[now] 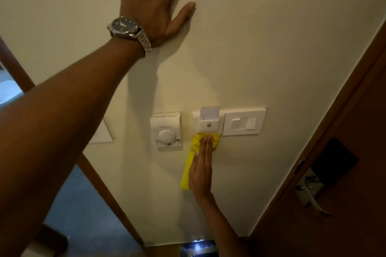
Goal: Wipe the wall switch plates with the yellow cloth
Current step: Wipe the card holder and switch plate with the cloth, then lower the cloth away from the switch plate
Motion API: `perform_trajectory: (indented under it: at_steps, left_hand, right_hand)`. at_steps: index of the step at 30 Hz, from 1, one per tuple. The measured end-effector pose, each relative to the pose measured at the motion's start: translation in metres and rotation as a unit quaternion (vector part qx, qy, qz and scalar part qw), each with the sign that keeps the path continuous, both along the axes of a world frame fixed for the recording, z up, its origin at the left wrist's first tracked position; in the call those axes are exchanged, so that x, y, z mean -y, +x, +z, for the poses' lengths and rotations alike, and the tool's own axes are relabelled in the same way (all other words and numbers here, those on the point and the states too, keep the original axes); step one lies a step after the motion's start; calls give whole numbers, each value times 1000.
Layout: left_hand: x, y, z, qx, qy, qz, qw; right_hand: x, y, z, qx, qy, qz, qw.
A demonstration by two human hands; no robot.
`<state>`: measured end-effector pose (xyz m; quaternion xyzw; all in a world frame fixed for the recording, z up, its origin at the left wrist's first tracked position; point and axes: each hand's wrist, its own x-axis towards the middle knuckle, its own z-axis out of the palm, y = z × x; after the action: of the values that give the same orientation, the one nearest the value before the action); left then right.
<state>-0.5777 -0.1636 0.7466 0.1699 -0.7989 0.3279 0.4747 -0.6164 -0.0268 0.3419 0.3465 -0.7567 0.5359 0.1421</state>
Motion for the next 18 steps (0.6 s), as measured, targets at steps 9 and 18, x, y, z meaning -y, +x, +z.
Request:
perform_trajectory:
  at_steps: [9, 18]
  left_hand:
    - [-104, 132, -197, 52, 480, -225, 847]
    - [-165, 231, -348, 161, 571, -222, 774]
  right_hand:
    - [-46, 41, 49, 653, -308, 209, 659]
    - [-40, 116, 67, 744, -249, 258, 564]
